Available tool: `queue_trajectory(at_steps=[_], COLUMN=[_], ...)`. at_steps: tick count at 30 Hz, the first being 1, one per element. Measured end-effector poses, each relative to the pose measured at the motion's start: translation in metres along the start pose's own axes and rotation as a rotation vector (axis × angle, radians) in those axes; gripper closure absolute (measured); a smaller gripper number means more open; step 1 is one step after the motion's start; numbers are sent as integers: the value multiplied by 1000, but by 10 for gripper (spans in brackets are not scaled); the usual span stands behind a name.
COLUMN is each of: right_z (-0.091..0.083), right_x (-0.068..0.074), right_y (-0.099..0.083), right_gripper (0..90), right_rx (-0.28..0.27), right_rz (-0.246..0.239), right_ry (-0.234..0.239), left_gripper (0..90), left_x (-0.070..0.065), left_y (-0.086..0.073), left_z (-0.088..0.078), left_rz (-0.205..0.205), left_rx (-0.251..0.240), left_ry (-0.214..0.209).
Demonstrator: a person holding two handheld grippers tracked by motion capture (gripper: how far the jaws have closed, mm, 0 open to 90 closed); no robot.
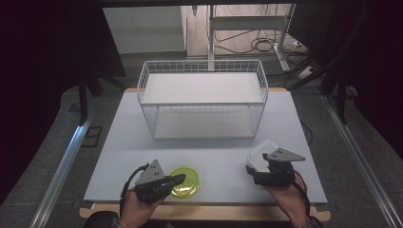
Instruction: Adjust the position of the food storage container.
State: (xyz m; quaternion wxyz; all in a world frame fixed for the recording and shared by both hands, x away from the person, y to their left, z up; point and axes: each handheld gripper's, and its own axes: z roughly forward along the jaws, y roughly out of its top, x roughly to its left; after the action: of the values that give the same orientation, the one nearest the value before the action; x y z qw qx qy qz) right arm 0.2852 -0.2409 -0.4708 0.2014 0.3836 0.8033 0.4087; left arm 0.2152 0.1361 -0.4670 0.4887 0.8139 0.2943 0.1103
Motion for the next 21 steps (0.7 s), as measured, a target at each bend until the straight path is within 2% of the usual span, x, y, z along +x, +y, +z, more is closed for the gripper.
queue_trajectory(at_steps=[10,16,21], right_z=[-2,-1,0], right_x=[2,2,3], right_y=[0,0,-1], right_gripper=[234,234,235], right_rx=[-22,-15,-10], right_rz=[-7,-9,-15], right_ry=[-11,-14,-18], left_gripper=[900,900,900], left_x=[-24,-32,-33], left_y=[0,-4,-8], left_z=[26,38,42], left_rz=[49,57,54], left_rx=[60,102,128], left_ry=[-55,-53,-37])
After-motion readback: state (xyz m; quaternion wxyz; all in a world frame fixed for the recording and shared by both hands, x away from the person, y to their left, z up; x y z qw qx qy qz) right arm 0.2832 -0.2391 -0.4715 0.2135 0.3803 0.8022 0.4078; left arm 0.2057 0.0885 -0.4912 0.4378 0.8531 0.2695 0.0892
